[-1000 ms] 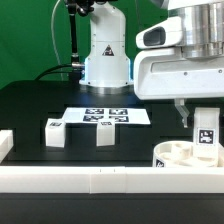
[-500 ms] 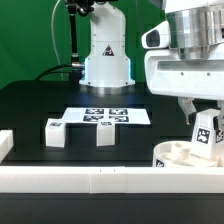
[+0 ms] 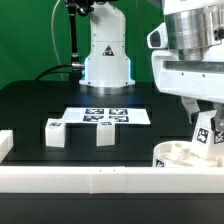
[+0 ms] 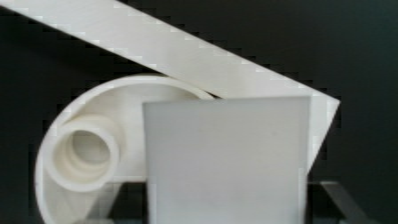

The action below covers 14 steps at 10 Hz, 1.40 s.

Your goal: Assemble stool

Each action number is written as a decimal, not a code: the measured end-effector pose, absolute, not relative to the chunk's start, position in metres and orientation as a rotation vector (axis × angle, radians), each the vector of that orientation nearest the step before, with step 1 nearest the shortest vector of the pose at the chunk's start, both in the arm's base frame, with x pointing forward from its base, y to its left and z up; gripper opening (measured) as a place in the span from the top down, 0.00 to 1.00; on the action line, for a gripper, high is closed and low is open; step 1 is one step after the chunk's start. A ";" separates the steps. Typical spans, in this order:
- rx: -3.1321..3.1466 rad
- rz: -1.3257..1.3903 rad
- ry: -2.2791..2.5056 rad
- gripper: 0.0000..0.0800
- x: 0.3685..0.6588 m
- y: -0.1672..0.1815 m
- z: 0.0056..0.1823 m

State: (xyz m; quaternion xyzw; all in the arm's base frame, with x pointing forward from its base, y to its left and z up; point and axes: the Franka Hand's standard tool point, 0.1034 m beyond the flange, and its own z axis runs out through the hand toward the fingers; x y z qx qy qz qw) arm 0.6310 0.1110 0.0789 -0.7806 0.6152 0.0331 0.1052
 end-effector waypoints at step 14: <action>-1.730 0.155 2.235 0.19 0.638 0.122 0.095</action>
Offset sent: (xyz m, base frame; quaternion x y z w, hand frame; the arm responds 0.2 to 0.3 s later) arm -0.0086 -0.0030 -0.0101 0.0503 -0.0049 0.2954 0.9540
